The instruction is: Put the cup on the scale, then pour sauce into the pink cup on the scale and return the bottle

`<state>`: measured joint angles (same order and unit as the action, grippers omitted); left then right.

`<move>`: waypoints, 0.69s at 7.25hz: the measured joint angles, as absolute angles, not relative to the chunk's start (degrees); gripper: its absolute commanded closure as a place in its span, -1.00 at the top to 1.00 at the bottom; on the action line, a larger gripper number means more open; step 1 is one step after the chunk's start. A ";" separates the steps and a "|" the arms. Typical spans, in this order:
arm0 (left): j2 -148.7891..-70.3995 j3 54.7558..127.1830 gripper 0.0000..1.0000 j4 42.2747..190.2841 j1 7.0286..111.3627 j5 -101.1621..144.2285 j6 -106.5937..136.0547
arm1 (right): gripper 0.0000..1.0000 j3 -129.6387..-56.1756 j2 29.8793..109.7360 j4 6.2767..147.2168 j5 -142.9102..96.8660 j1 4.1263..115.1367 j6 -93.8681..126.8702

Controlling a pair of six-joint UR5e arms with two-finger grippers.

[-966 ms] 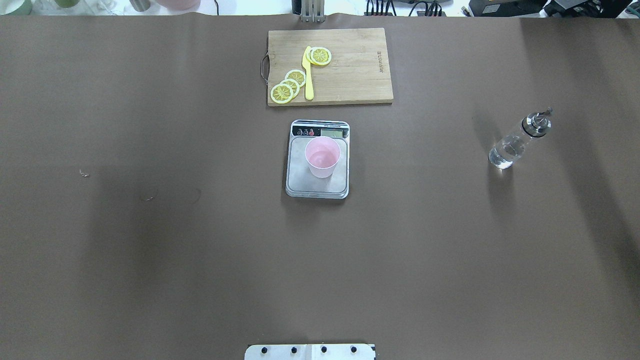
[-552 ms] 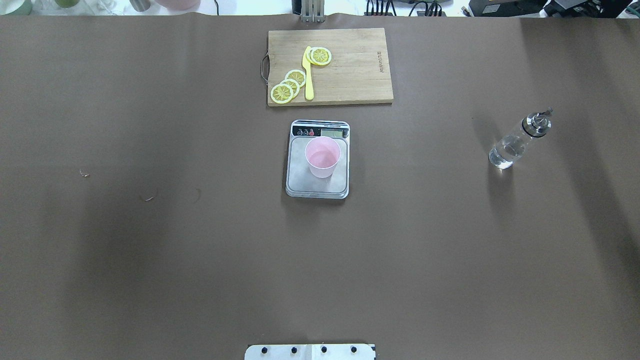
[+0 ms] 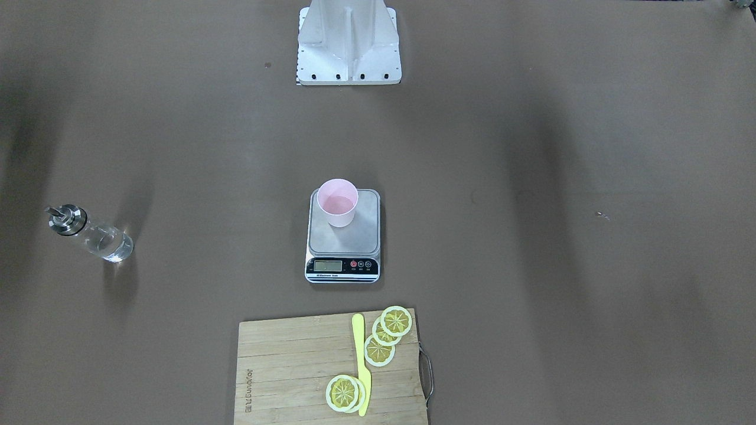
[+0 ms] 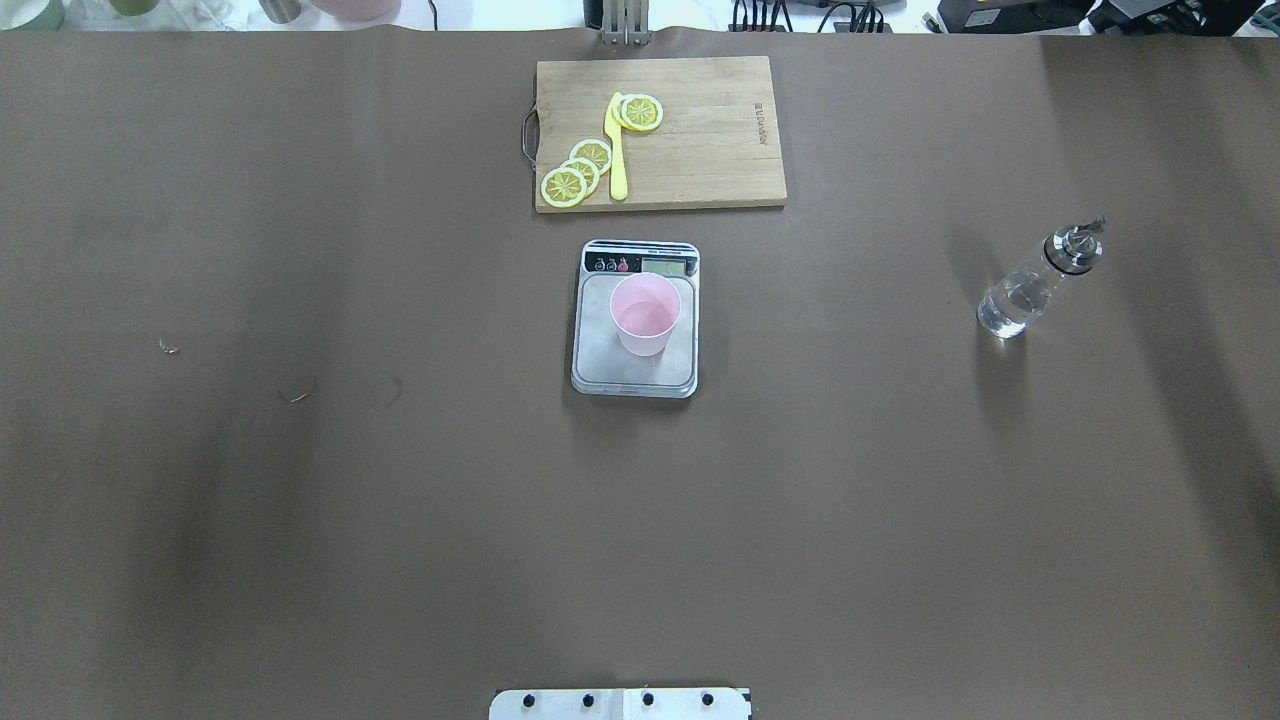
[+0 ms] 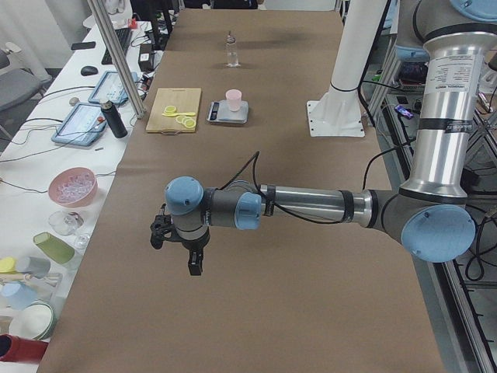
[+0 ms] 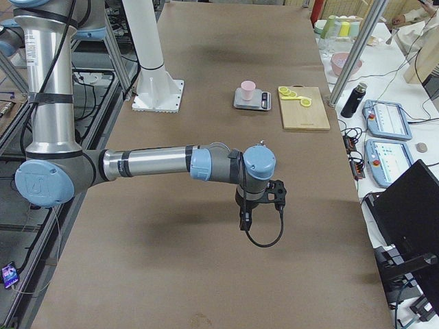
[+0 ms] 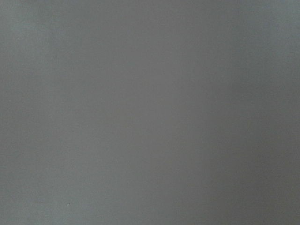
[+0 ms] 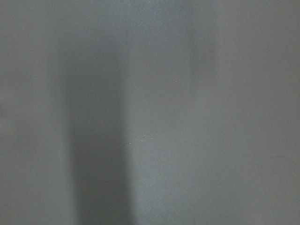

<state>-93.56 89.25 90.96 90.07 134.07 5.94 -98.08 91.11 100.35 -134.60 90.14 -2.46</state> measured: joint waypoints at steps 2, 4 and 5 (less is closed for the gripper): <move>-93.30 89.16 0.97 90.83 90.75 134.00 5.87 | 1.00 -98.01 91.29 100.37 -133.27 90.78 -2.46; -93.26 89.12 0.97 90.80 90.85 133.95 5.87 | 1.00 -98.00 91.48 100.37 -132.87 91.38 -2.46; -93.26 89.09 0.97 90.79 90.87 133.92 5.88 | 1.00 -98.01 91.54 100.37 -132.83 91.56 -2.46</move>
<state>-93.26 89.09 90.79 90.87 133.92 5.88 -98.01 91.54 100.37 -132.83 91.56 -2.46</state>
